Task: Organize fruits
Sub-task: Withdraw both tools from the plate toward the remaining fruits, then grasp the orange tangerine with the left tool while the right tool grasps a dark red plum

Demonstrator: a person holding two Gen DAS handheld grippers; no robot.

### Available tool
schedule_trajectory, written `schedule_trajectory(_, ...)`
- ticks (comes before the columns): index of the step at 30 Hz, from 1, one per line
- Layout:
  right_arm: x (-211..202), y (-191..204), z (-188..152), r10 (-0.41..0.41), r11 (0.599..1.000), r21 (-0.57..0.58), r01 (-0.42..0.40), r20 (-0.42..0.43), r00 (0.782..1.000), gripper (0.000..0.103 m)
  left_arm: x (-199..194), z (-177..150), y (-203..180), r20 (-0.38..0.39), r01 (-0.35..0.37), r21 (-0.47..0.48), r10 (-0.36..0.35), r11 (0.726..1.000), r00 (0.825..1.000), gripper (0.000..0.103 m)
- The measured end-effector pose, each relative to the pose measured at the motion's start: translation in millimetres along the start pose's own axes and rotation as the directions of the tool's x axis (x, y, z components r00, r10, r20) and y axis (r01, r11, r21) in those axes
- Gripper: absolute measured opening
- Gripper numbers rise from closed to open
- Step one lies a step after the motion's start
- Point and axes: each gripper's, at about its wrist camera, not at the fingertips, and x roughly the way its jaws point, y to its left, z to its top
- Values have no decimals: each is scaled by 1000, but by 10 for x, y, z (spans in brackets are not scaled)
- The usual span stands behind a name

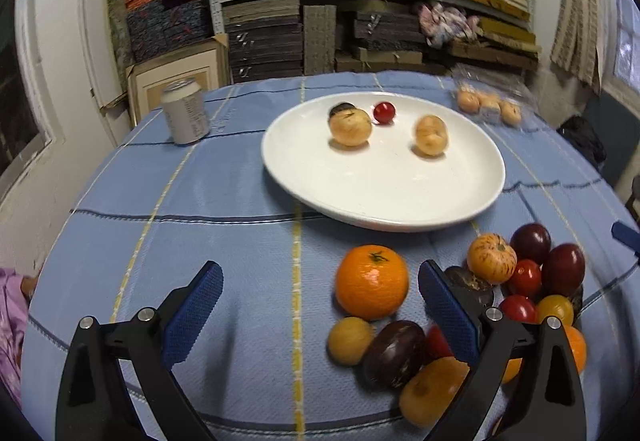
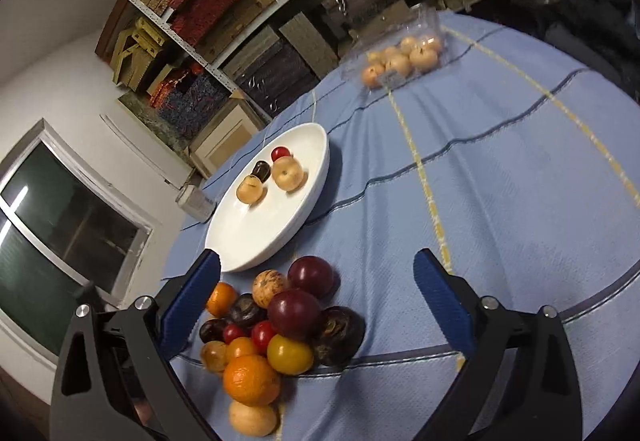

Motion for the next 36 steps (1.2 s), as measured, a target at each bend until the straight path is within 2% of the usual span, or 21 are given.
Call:
schedule_trajectory(8, 19, 94, -37, -19, 999, -36, 18, -7, 1000, 95, 282, -5, -131, -61, -65, 82, 70, 994, 996, 99)
schedule_trajectory(11, 18, 93, -47, -19, 999, -35, 19, -11, 1000, 95, 317, -3, -41, -85, -58, 51, 62, 997, 994, 99)
schedule_trajectory(15, 25, 63, -49, -21, 999, -25, 20, -17, 1000, 95, 327, -34, 180, -107, -94, 0, 94, 996, 990, 99)
schedule_trajectory(18, 34, 51, -45, -20, 1000, -19, 20, -21, 1000, 95, 343, -74, 433, -144, -49, -98, 35, 994, 989, 99)
schedule_trajectory(21, 39, 52, -47, -20, 1000, -21, 20, -22, 1000, 95, 325, -83, 542, -144, -8, -155, -14, 988, 989, 99)
schedule_trajectory(28, 57, 48, -69, -21, 1000, -24, 20, -34, 999, 95, 255, -106, 441, -110, -18, -112, 5, 994, 994, 98)
schedule_trajectory(31, 66, 54, -76, -21, 999, -26, 20, -39, 999, 95, 254, -84, 452, -99, -9, -118, -3, 993, 995, 92)
schedule_trajectory(36, 78, 67, -79, -24, 999, -33, 22, -44, 999, 95, 267, -86, 373, -105, -4, -84, -5, 996, 994, 72)
